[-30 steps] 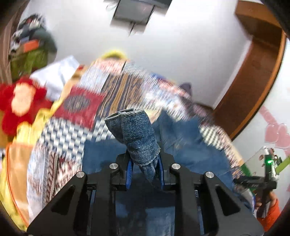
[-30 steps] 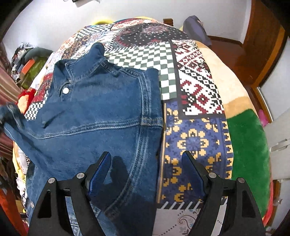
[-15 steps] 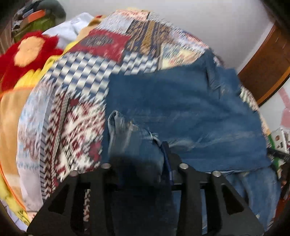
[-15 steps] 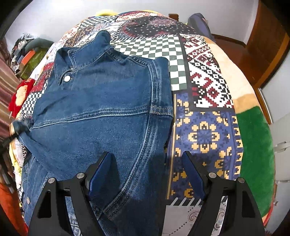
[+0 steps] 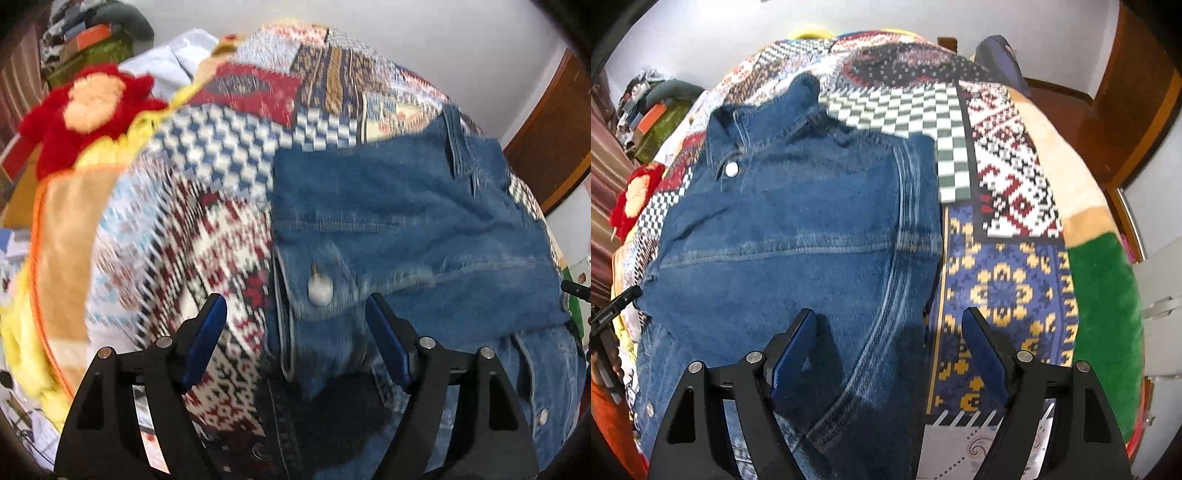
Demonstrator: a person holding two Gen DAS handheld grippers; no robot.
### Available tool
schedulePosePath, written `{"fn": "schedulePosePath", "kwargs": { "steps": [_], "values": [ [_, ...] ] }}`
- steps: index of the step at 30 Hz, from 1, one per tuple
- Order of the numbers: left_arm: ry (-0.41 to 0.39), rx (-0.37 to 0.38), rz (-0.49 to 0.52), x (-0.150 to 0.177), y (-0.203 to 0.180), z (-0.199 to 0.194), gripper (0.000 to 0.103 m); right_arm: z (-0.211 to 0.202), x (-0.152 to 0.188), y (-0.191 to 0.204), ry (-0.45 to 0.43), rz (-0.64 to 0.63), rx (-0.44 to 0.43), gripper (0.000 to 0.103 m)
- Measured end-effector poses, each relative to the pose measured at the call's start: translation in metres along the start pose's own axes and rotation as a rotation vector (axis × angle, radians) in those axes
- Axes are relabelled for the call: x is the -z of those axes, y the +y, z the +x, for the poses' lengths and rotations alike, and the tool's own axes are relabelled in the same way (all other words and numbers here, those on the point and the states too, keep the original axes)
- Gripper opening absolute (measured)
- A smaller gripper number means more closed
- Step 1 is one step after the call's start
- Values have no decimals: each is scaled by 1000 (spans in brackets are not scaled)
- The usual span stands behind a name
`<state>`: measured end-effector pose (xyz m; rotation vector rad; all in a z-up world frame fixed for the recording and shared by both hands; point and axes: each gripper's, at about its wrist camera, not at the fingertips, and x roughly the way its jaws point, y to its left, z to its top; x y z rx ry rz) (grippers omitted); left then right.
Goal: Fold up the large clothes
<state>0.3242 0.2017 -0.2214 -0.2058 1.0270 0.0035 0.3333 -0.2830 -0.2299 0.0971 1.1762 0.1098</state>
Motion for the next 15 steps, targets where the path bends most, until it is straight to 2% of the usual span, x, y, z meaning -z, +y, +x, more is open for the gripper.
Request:
{"fn": "schedulePosePath", "kwargs": {
  "steps": [4,6,10,15],
  "values": [
    [-44,-12,7,-26,3,-8,81,-9,-15,-7,-59,24,-12,79],
    [-40,-14,-8,-40,6,-1,81,-10,-24,-12,-75,40,-19,79],
    [-3,24,-44,-62,11,25,81,-1,-44,-23,-76,78,-40,79],
    [85,84,-93,-77,24,71,81,22,-64,-30,-50,114,-71,79]
  ]
}}
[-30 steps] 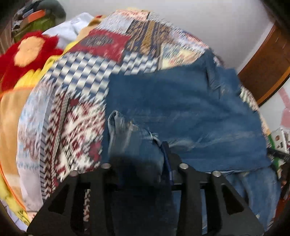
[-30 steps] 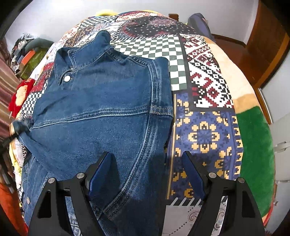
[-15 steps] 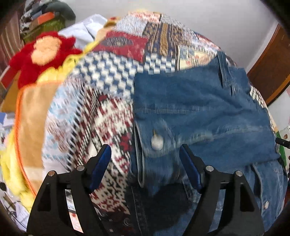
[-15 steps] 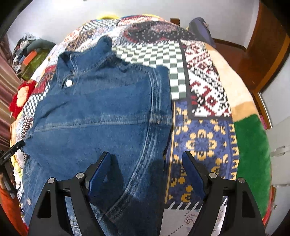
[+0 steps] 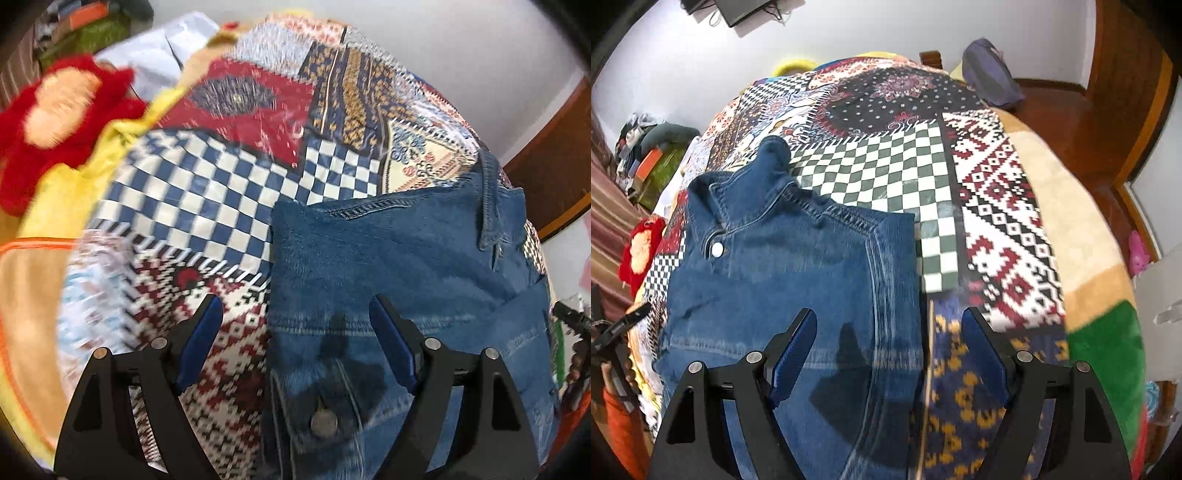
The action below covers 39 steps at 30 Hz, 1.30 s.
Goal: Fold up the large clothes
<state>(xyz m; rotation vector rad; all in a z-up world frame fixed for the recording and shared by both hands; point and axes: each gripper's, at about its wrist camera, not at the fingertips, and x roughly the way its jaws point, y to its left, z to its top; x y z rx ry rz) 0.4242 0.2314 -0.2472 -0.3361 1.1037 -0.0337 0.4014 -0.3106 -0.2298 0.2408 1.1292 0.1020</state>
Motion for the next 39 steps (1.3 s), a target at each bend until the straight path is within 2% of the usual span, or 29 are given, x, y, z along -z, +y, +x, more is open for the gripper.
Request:
{"fn": "schedulePosePath", "kwargs": {
  "steps": [3,9,10,11,13,14,18,24,30,35,39],
  "values": [
    [26,14,-22,-10,5,20,79,19,-11,-4,30,25,-24,77],
    [42,104,-65,-29,12,47,51,44,-24,-12,42,91,-89,60],
    [54,122,-75,-30,13,53,41,46,-25,-12,42,94,-96,53],
    [66,136,-89,-31,14,60,37,48,-27,-11,46,95,-107,43],
    [51,139,-116,-32,16,65,24,56,-29,-7,65,89,-119,35],
    [44,144,-129,-33,18,65,22,58,-30,-5,61,78,-105,27],
    [17,131,-127,-31,19,55,14,62,-36,0,60,47,-91,18],
    [-76,1,-53,-42,7,17,12,60,-73,22,55,-37,-78,14],
    [-143,-115,33,-64,1,-11,12,41,-122,77,-68,-182,-41,14],
    [-154,-184,67,-78,1,-3,12,51,-147,107,-150,-257,28,14],
    [-110,-181,43,-86,10,22,12,86,-152,103,-121,-259,88,14]
  ]
}}
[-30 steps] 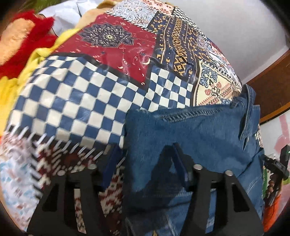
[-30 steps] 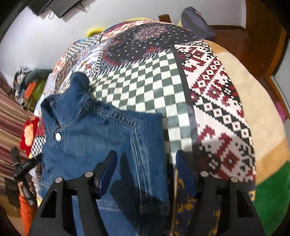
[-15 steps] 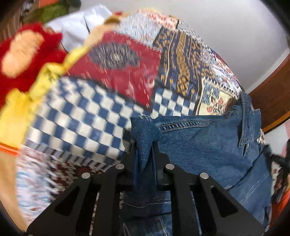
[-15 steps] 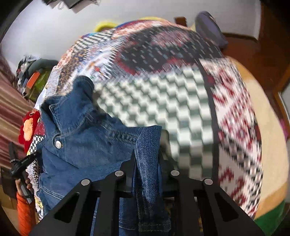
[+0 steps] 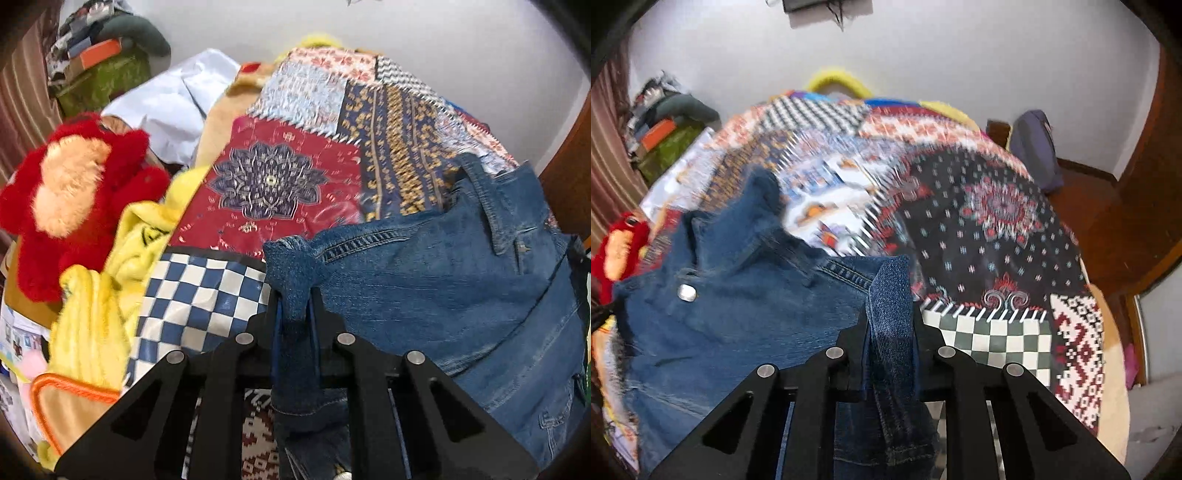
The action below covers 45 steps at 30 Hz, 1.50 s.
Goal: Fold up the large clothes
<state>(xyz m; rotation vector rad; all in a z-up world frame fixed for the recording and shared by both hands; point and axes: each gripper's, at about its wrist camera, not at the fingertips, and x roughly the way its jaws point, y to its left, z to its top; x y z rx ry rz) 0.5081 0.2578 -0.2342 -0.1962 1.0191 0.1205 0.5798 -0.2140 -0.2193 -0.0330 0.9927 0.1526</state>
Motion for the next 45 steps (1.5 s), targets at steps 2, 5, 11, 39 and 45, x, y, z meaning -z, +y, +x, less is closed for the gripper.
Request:
{"fn": "schedulePosePath", "kwargs": {
  "steps": [2,5,11,39,45],
  "values": [
    [13,-6,5,2,-1,11,12,17,6,-4,23,2,19,14],
    [12,-23,16,6,-2,21,15,37,18,-10,50,-10,25,20],
    [-2,-38,14,8,-3,27,20,38,26,-12,-7,-91,231,83],
    [-314,-6,110,98,-72,-222,95,-249,107,30,-310,-79,-3,88],
    [-265,-4,71,153,-63,-239,97,-275,160,25,-291,-62,-53,89]
  ]
}}
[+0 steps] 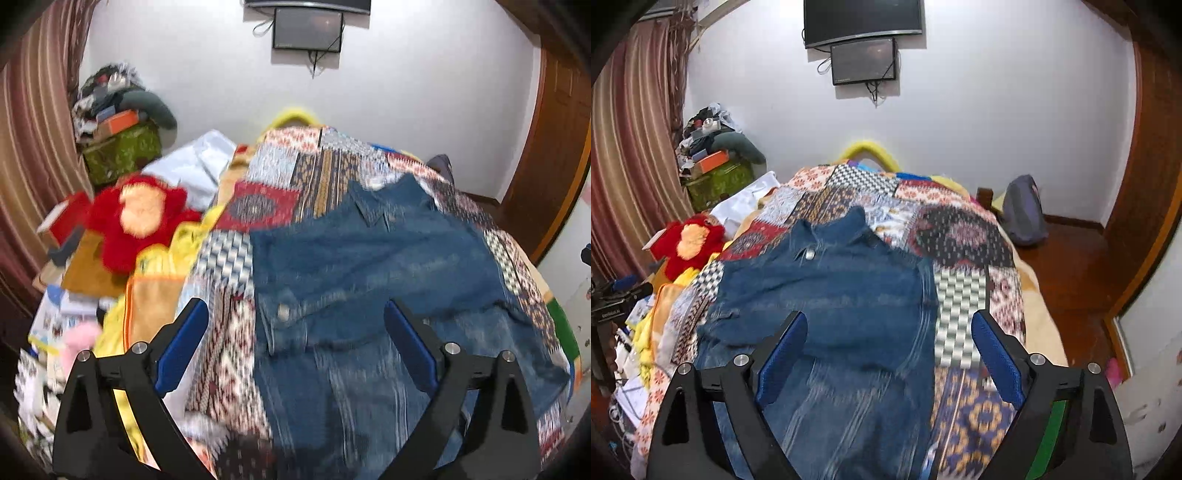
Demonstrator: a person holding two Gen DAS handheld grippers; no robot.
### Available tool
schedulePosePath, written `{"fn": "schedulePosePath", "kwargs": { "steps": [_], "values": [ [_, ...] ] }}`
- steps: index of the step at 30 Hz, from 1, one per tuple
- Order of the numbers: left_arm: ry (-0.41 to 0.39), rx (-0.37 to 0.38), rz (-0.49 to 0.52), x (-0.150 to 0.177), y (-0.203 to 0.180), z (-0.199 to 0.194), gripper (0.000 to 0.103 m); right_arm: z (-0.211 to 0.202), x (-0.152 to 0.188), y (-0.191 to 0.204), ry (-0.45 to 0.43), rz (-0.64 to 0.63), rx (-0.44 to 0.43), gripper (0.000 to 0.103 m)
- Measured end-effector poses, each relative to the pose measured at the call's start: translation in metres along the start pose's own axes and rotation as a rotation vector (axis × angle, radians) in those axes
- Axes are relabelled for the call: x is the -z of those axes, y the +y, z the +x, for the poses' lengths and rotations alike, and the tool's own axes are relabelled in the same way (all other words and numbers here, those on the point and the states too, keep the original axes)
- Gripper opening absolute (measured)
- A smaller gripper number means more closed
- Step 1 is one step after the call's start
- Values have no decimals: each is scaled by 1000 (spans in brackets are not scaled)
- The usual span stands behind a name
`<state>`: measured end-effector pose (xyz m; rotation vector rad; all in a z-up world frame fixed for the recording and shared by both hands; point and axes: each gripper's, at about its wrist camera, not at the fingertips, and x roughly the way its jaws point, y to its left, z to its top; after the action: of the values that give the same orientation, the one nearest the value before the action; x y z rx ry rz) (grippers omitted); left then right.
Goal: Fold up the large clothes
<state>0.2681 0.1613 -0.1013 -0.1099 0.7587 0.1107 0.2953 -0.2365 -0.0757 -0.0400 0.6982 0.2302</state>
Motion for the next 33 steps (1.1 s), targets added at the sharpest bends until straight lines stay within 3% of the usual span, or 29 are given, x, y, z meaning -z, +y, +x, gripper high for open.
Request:
{"fn": "schedulePosePath", "kwargs": {
  "steps": [8,15,21,23,26,27,28,30,31,32,33],
  "values": [
    [177,37,-110,74,28,-4,97,-16,79,-11,135,56,-15,89],
    [307,105,-271,128,42,15,97,-4,135,-37,247,231,-64,89],
    [378,162,-348,158,38,31,97,9,156,-44,318,344,-141,86],
    [398,183,-375,164,39,36,96,14,162,-42,341,352,-157,78],
    [420,248,-414,171,37,42,87,23,170,-37,375,370,-184,68],
    [425,270,-427,172,35,43,78,22,171,-34,365,361,-179,65],
    [430,297,-439,174,34,45,69,21,171,-33,359,358,-189,53],
    [425,314,-453,175,34,48,64,21,173,-32,357,379,-210,48],
    [411,316,-452,175,34,47,52,20,174,-32,344,394,-201,38],
    [405,312,-450,173,35,45,46,20,175,-33,338,397,-194,34],
    [400,307,-444,172,36,44,34,20,177,-34,331,412,-197,32]
  ]
}}
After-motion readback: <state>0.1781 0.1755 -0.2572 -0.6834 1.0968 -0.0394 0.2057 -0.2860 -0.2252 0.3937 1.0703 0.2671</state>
